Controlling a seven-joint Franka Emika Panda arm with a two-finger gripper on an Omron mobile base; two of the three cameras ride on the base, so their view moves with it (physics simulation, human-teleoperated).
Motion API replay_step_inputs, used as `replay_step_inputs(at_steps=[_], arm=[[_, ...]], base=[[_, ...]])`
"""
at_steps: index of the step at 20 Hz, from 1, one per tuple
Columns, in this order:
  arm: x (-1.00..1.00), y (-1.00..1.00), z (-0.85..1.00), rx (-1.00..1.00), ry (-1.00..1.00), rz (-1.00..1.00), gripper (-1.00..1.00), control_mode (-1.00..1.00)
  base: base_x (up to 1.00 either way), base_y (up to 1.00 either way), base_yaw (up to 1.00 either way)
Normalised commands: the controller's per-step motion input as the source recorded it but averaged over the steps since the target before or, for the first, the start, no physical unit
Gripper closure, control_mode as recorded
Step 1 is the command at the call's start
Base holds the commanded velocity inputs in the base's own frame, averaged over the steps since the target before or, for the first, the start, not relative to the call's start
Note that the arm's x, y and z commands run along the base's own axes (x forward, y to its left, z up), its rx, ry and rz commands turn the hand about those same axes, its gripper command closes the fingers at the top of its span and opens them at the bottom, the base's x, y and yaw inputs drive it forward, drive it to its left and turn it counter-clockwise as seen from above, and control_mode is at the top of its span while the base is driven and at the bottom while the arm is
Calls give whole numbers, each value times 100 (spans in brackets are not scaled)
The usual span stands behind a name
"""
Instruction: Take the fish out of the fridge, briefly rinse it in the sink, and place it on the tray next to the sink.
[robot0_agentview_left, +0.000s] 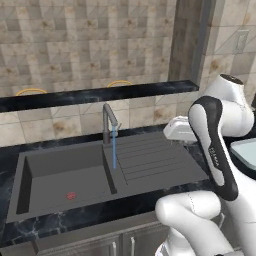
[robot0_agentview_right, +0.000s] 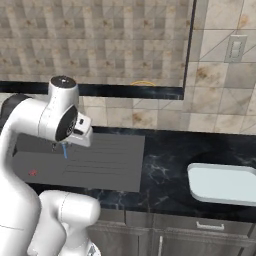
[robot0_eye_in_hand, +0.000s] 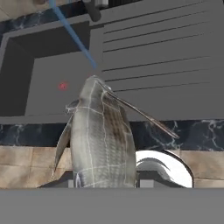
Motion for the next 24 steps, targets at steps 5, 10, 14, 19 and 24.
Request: replay_step_inputs(at_steps=[5, 10, 14, 19, 24], arm=[[0, -100, 0, -15, 0, -35, 100, -100], [1, -100, 0, -12, 0, -37, 100, -100], [1, -100, 0, -11, 0, -37, 100, -100], [6, -100, 0, -5, 2, -37, 100, -100], [14, -100, -9, 0, 5, -35, 100, -100]], base=[[0, 0, 0], [0, 0, 0], [0, 0, 0], [0, 0, 0], [0, 0, 0]])
